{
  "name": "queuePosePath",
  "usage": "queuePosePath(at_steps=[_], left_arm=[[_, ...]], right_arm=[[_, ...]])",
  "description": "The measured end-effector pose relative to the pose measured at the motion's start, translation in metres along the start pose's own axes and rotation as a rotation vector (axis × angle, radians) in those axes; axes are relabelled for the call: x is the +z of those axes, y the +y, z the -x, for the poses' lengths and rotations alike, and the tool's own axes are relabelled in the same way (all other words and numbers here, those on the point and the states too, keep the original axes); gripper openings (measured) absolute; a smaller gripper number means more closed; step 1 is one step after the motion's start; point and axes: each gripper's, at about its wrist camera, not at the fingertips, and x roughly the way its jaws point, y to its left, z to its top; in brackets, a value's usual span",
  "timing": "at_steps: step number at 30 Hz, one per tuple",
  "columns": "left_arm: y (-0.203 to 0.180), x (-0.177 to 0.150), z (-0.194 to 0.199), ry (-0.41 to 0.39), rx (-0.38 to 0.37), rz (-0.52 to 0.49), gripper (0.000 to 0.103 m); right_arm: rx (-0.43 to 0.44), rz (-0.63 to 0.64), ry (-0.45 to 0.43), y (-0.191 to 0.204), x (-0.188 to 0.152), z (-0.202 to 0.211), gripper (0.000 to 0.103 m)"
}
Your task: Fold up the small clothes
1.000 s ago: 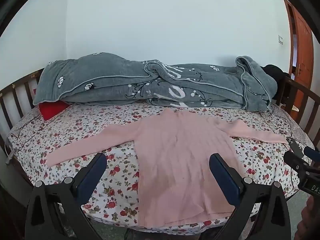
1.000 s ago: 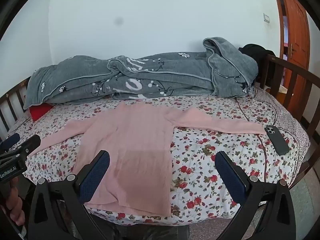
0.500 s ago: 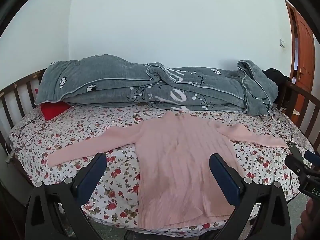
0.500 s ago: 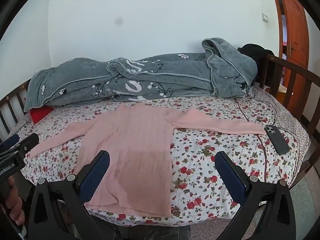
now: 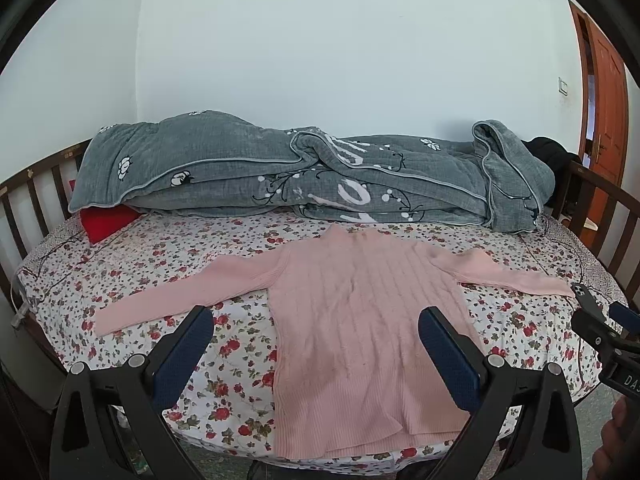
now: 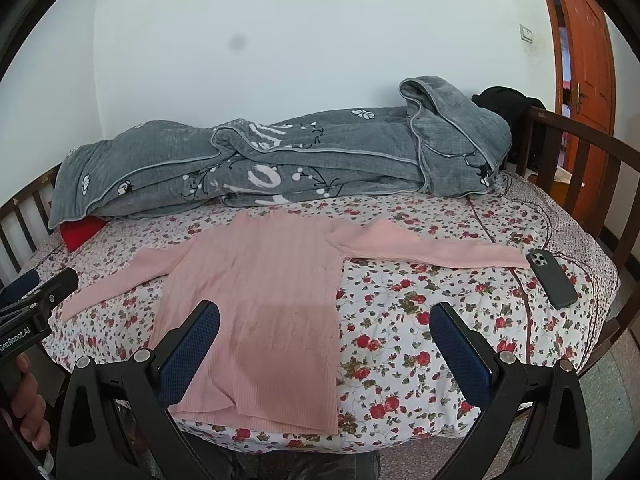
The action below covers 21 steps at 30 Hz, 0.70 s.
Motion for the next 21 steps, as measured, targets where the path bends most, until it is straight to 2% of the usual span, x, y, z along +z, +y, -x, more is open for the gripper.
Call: queuePosePath(at_steps=[21], left_arm=[[0.001,0.005,0.008,-0.012,0.004,0.009,0.103]], right_arm=[[0.024,-0.009,-0.018,0.000,0.006,0.011,0.103]])
